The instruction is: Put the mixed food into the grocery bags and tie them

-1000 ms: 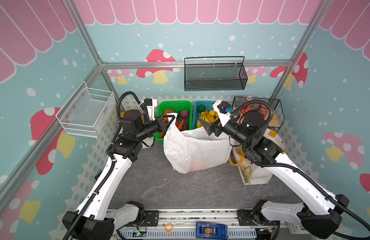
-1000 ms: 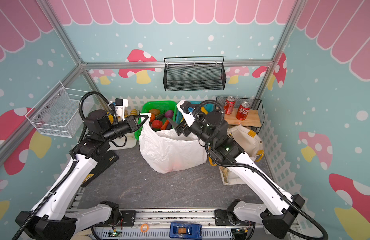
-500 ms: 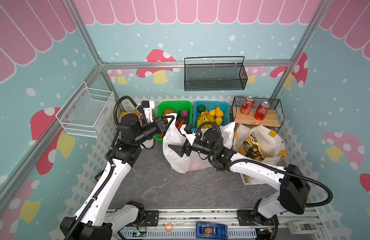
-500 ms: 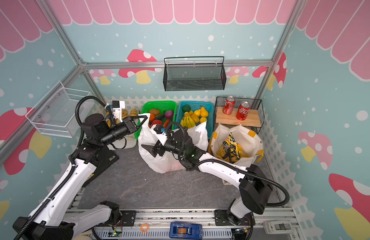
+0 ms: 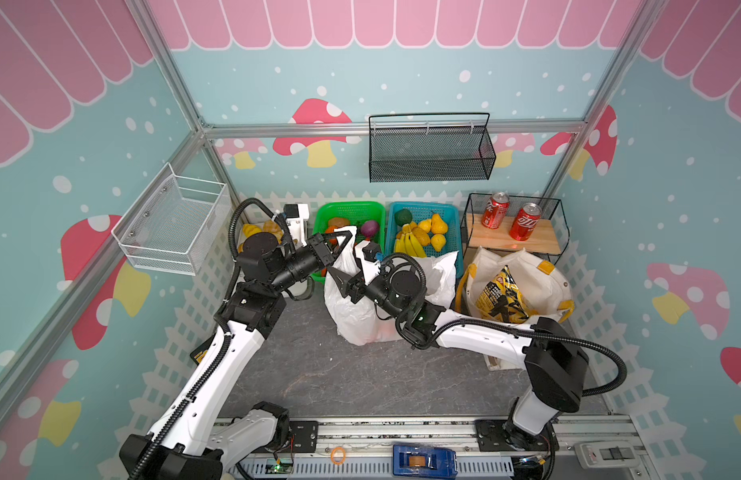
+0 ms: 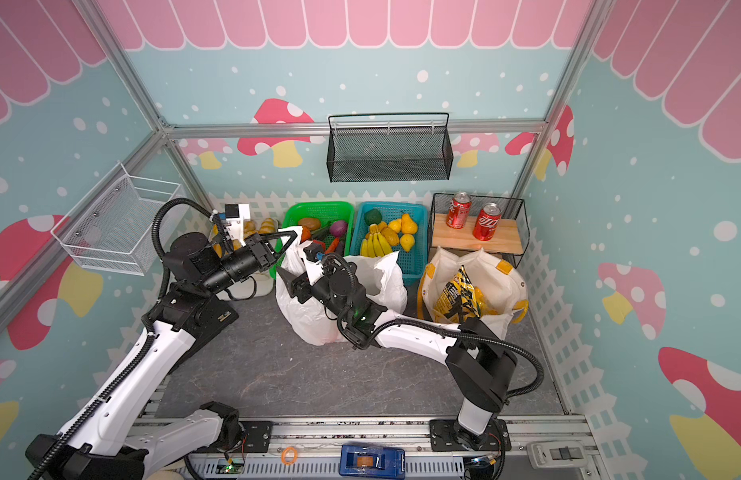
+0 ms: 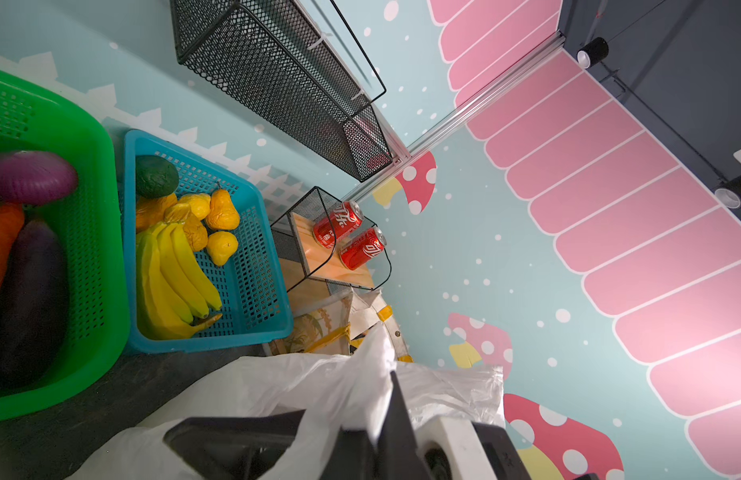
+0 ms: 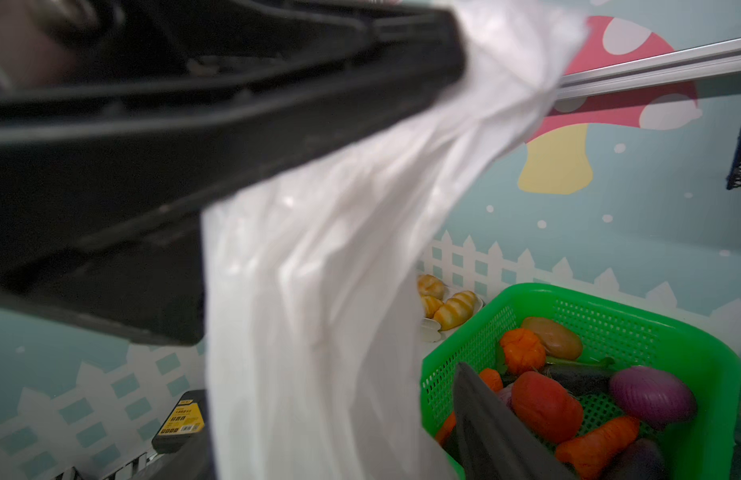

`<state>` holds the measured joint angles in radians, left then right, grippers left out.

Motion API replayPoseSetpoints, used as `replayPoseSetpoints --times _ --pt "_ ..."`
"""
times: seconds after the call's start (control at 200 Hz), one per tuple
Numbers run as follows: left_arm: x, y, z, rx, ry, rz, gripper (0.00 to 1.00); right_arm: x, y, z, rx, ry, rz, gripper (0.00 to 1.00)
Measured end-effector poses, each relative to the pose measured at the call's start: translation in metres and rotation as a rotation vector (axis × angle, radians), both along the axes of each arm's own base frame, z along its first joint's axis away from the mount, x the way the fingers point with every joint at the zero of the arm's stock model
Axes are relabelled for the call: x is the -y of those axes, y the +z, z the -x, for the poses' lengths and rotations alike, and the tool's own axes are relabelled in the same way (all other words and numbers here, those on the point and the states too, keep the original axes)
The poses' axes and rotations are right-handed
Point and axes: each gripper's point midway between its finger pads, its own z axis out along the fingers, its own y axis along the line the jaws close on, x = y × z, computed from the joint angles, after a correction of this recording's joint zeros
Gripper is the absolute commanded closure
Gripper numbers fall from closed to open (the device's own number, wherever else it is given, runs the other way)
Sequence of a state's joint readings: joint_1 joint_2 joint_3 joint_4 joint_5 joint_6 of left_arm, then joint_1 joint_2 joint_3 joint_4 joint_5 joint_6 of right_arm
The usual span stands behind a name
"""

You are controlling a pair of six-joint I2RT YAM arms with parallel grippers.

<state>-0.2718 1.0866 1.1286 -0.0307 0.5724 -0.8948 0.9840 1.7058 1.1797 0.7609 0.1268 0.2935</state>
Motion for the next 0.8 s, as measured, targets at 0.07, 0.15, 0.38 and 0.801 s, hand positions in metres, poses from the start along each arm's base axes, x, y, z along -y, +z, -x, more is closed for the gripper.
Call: replayPoseSetpoints --times 0.07,0.15,0.38,0.801 --pt "0.000 0.000 0.000 -0.003 0.000 0.006 1.00 0.001 -0.004 -0.010 -0.011 -0.050 -0.015 0.42" --pt "0.000 -0.003 -0.001 -0.014 0.000 0.009 1.00 0.004 -0.016 -0.020 -0.034 -0.110 -0.015 0.58" --pt "0.001 -0.019 -0.001 -0.073 -0.003 -0.001 1.00 0.023 -0.067 -0.014 -0.033 -0.162 0.083 0.98" --pt "0.038 -0.022 0.018 -0.078 -0.141 -0.027 1.00 0.095 -0.050 0.020 0.174 -0.003 0.324 1.00"
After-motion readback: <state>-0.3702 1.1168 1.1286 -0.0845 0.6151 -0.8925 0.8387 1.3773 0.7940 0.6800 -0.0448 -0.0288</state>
